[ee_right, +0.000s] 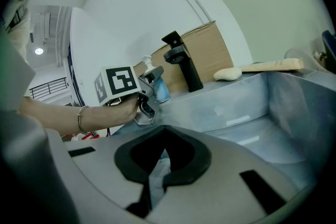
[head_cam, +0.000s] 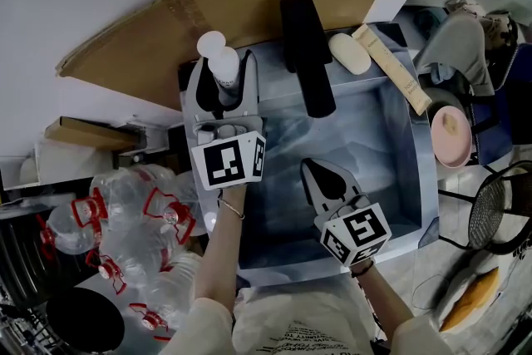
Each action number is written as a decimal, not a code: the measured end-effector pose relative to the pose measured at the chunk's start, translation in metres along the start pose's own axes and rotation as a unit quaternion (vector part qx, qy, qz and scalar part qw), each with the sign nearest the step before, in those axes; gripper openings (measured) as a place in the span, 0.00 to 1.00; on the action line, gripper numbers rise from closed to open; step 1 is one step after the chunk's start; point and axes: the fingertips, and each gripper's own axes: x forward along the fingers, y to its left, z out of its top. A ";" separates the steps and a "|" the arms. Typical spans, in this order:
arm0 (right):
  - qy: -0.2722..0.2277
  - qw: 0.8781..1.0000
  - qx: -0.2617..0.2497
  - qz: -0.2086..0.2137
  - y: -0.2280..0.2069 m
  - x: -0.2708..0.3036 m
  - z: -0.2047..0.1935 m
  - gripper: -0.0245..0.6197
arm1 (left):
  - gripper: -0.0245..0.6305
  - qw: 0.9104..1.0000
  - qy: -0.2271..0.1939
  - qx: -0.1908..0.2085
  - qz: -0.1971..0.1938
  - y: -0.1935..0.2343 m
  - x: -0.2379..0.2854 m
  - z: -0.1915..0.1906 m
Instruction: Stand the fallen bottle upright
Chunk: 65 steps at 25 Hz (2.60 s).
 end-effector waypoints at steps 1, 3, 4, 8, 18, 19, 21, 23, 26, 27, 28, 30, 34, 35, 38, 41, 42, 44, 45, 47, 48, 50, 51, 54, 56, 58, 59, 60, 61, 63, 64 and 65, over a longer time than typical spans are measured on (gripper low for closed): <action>0.000 1.000 0.000 0.000 0.000 0.000 0.000 0.05 | 0.43 1.000 -0.004 0.002 0.002 0.000 -0.002 0.000; 0.000 1.000 0.000 0.001 0.000 0.000 0.000 0.05 | 0.43 1.000 -0.007 0.009 0.003 -0.002 -0.004 0.000; -0.001 1.000 0.000 0.001 0.000 -0.001 0.000 0.05 | 0.43 1.000 -0.008 0.013 0.003 -0.003 -0.005 0.000; -0.002 1.000 0.000 0.001 -0.001 -0.003 0.001 0.05 | 0.43 1.000 -0.010 0.019 0.007 -0.004 -0.009 0.000; -0.005 1.000 0.001 0.002 -0.002 -0.007 0.004 0.05 | 0.43 1.000 0.002 0.018 0.010 -0.005 -0.010 0.001; -0.005 1.000 0.000 0.003 -0.002 -0.008 0.004 0.05 | 0.44 1.000 0.004 0.018 0.009 -0.005 -0.009 0.001; -0.006 1.000 0.000 0.004 -0.001 -0.009 0.006 0.05 | 0.46 1.000 0.007 0.019 0.006 -0.005 -0.009 0.003; -0.009 1.000 -0.002 0.006 0.000 -0.009 0.009 0.05 | 0.52 1.000 0.010 0.019 0.001 -0.005 -0.010 0.005; -0.013 1.000 -0.007 0.010 0.004 -0.010 0.015 0.05 | 0.54 0.999 0.022 0.031 -0.011 -0.007 -0.012 0.008; -0.015 1.000 -0.010 0.012 0.006 -0.010 0.018 0.05 | 0.54 0.999 0.026 0.034 -0.016 -0.009 -0.013 0.009; -0.018 1.000 -0.012 0.013 0.008 -0.011 0.021 0.05 | 0.54 0.999 0.030 0.036 -0.020 -0.010 -0.015 0.010; -0.023 0.999 -0.017 0.015 0.010 -0.012 0.027 0.05 | 0.53 0.998 0.037 0.041 -0.025 -0.011 -0.019 0.014; -0.036 0.999 -0.025 0.015 0.014 -0.020 0.041 0.05 | 0.53 0.997 0.047 0.049 -0.025 -0.013 -0.035 0.023; -0.039 0.999 -0.026 0.015 0.015 -0.022 0.044 0.05 | 0.53 0.997 0.050 0.050 -0.024 -0.014 -0.039 0.026; -0.047 0.998 -0.032 0.016 0.019 -0.028 0.052 0.05 | 0.52 0.997 0.068 0.043 -0.014 -0.013 -0.056 0.028; -0.056 0.997 -0.041 0.017 0.023 -0.033 0.061 0.05 | 0.36 0.995 0.089 0.040 -0.010 -0.015 -0.074 0.028; -0.058 0.997 -0.044 0.018 0.025 -0.035 0.064 0.05 | 0.33 0.995 0.092 0.040 -0.013 -0.017 -0.078 0.030; -0.063 0.997 -0.048 0.019 0.028 -0.040 0.070 0.05 | 0.29 0.994 0.099 0.040 -0.019 -0.021 -0.088 0.034; -0.066 0.996 -0.050 0.019 0.030 -0.042 0.072 0.05 | 0.27 0.994 0.103 0.038 -0.021 -0.023 -0.093 0.035; -0.070 0.996 -0.056 0.019 0.033 -0.046 0.077 0.05 | 0.23 0.993 0.111 0.036 -0.024 -0.027 -0.102 0.038; -0.073 0.995 -0.059 0.020 0.034 -0.048 0.080 0.05 | 0.21 0.992 0.116 0.037 -0.026 -0.030 -0.106 0.038; -0.079 0.994 -0.067 0.023 0.036 -0.051 0.087 0.05 | 0.16 0.992 0.121 0.037 -0.028 -0.034 -0.113 0.041; -0.083 0.994 -0.071 0.024 0.037 -0.052 0.090 0.05 | 0.14 0.991 0.123 0.035 -0.028 -0.035 -0.117 0.042; -0.092 0.993 -0.076 0.024 0.041 -0.059 0.098 0.05 | 0.12 0.990 0.133 0.026 -0.033 -0.041 -0.131 0.045; -0.096 0.992 -0.078 0.024 0.042 -0.063 0.102 0.05 | 0.11 0.989 0.141 0.021 -0.040 -0.047 -0.140 0.046; -0.100 0.992 -0.078 0.024 0.044 -0.067 0.104 0.05 | 0.11 0.988 0.147 0.016 -0.042 -0.050 -0.148 0.048; -0.102 0.991 -0.078 0.024 0.044 -0.069 0.105 0.05 | 0.11 0.988 0.149 0.015 -0.042 -0.051 -0.152 0.049; -0.103 0.991 -0.078 0.024 0.045 -0.071 0.105 0.05 | 0.10 0.988 0.150 0.015 -0.043 -0.051 -0.155 0.051; -0.103 0.991 -0.079 0.025 0.046 -0.073 0.105 0.05 | 0.10 0.987 0.151 0.016 -0.044 -0.052 -0.159 0.053; -0.106 0.990 -0.083 0.028 0.049 -0.077 0.107 0.05 | 0.09 0.987 0.151 0.015 -0.051 -0.055 -0.165 0.057; -0.109 0.990 -0.086 0.030 0.050 -0.078 0.108 0.05 | 0.09 0.987 0.152 0.012 -0.055 -0.056 -0.169 0.060; -0.112 0.989 -0.090 0.031 0.052 -0.080 0.110 0.05 | 0.09 0.986 0.153 0.009 -0.058 -0.057 -0.172 0.061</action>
